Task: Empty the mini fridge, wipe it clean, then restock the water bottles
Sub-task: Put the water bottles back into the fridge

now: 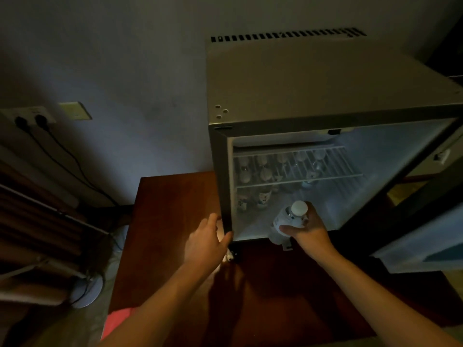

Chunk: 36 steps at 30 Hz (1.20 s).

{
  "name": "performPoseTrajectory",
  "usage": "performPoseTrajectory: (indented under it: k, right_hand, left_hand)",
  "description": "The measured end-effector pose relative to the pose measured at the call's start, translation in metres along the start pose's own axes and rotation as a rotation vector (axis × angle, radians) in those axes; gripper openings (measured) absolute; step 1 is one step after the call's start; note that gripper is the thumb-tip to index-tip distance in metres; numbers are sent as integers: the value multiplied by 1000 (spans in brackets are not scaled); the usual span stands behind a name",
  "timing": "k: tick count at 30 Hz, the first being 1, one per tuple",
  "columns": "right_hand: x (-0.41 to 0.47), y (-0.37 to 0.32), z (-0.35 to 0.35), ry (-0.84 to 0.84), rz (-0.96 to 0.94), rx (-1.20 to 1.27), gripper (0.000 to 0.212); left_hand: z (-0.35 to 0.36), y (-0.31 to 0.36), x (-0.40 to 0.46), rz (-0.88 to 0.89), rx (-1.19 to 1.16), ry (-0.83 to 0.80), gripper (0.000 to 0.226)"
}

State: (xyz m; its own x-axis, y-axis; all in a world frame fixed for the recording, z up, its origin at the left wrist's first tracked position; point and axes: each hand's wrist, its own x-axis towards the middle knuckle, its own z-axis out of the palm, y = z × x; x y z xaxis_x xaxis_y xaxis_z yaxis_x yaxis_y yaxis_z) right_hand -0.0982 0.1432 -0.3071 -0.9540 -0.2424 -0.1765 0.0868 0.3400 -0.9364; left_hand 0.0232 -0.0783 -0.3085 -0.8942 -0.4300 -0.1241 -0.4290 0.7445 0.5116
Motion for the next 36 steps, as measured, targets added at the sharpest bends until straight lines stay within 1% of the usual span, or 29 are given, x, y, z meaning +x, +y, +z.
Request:
performPoseTrajectory:
  k: [4, 8, 12, 16, 26, 32, 34, 36]
  right_hand:
    - [21, 13, -7, -54, -12, -86, 56]
    - [35, 20, -11, -93, -29, -100, 53]
    - [41, 22, -12, -101, -66, -75, 50]
    - [47, 29, -11, -153, -66, -86, 51]
    - [66, 43, -8, -208, -139, -147, 60]
    - [90, 35, -4, -267, -141, -198, 55]
    - [100, 37, -2, -262, -120, -206, 60]
    - [107, 37, -1, -260, -108, -218, 60]
  left_hand:
    - [2, 10, 3, -44, -34, 53, 48]
    - [0, 17, 7, -72, -31, 97, 42]
    - [1, 18, 9, -86, -12, 138, 31]
    - [0, 19, 14, -97, -4, 158, 26]
    - [-2, 19, 20, -103, -55, 152, 27]
    - [-5, 18, 22, -109, -48, 142, 24]
    - [-7, 20, 22, -106, -43, 131, 24]
    - [-10, 22, 21, -100, -43, 120, 25]
